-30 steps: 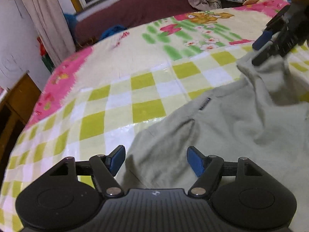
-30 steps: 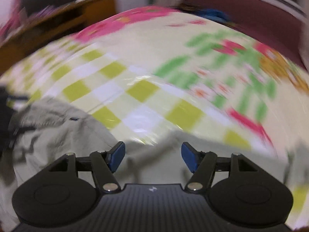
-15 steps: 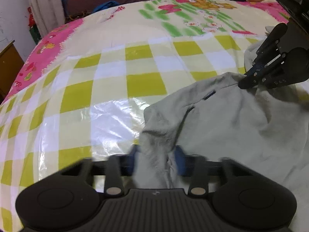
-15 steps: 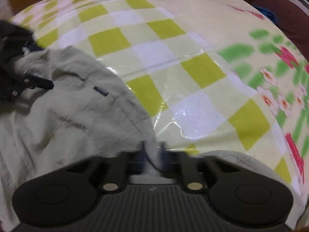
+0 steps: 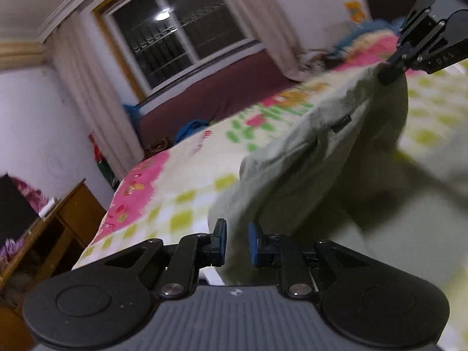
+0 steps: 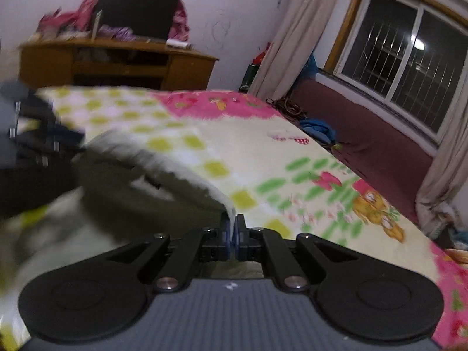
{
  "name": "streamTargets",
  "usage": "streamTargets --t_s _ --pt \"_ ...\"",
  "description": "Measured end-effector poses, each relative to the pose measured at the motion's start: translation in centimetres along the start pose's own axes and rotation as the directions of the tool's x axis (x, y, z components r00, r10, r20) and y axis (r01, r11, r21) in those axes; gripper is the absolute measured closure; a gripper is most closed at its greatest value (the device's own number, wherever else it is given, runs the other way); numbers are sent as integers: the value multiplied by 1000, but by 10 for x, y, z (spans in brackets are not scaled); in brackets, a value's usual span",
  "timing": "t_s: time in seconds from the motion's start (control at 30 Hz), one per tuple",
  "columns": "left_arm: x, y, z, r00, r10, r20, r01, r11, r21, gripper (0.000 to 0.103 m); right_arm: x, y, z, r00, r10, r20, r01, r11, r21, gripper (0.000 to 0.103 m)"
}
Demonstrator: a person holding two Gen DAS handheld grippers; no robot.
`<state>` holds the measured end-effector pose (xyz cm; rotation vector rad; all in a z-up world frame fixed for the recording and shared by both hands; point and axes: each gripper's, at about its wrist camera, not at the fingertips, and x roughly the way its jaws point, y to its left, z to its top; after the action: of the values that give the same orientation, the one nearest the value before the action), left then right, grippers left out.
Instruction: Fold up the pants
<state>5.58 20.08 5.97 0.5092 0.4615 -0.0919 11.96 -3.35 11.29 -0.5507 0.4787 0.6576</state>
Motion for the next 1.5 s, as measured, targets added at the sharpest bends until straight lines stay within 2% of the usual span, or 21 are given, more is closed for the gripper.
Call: streamTargets --t_s 0.07,0.13,0.17,0.2,0.3,0.37,0.43,0.5,0.6,0.7,0.77,0.83,0.9,0.97,1.0,1.03,1.13,1.27,1.37,1.43,1.5 --pt "-13 -28 -26 993 -80 -82 81 997 6 70 6 28 -46 991 35 -131 -30 999 40 98" --pt "-21 -49 -46 985 -107 -136 110 994 12 71 18 51 -85 961 83 -265 -66 995 74 98" --pt "-26 -54 -51 982 -116 -147 118 993 7 71 21 63 -100 946 74 -317 -62 997 46 98" --pt "-30 -55 -53 981 -117 -152 118 993 -5 71 20 72 -107 940 44 -337 -42 999 13 98" --pt "-38 -47 -50 986 -103 -133 98 994 -48 70 6 80 -95 958 36 -284 -30 999 25 93" --pt "-35 -40 -48 989 -81 -123 76 996 -50 65 1 86 -77 976 34 -214 -39 999 -20 74" --pt "-30 -38 -51 991 -53 -126 49 998 -34 62 4 96 -63 988 25 -151 -40 995 -95 69" --pt "-29 -42 -61 990 -39 -133 39 999 -2 58 17 111 -52 991 55 -124 -75 984 -164 67" --pt "-29 -49 -75 988 -62 -144 70 997 46 54 37 137 -40 986 126 -106 -147 962 -230 65" --pt "-27 -58 -82 988 -61 -138 76 991 109 49 54 164 -35 985 149 -83 -167 940 -299 60" --pt "-18 -63 -82 992 -42 -118 59 987 152 48 68 176 -29 985 148 -88 -169 932 -320 61" --pt "-6 -59 -80 993 -44 -107 60 987 150 47 75 176 -29 985 145 -99 -170 925 -340 63" --pt "5 -56 -78 993 -31 -111 51 983 177 47 82 165 -27 979 134 -154 -173 944 -282 79" --pt "9 -56 -78 992 -44 -115 67 975 211 48 80 147 -26 972 152 -180 -188 961 -204 86" --pt "11 -55 -77 992 -46 -118 71 974 214 57 77 141 -25 970 159 -184 -190 968 -165 88" --pt "12 -53 -75 992 -46 -121 70 977 203 73 74 134 -22 968 170 -185 -195 973 -125 92" --pt "7 -34 -62 994 -56 -97 65 993 97 81 65 124 -12 965 202 -167 -210 977 -28 95" --pt "-21 -5 -52 999 16 -43 -16 1000 -10 84 37 128 7 968 238 -75 -238 971 14 97" --pt "-39 -2 -62 998 36 -48 -37 999 -18 84 24 142 4 955 294 -33 -293 956 38 97" --pt "-33 -12 -73 996 22 -90 -22 1000 -1 84 37 157 -11 953 292 -77 -292 956 6 97" --pt "-27 -25 -79 993 -17 -121 21 999 30 81 59 160 -25 945 288 -154 -283 958 57 97"
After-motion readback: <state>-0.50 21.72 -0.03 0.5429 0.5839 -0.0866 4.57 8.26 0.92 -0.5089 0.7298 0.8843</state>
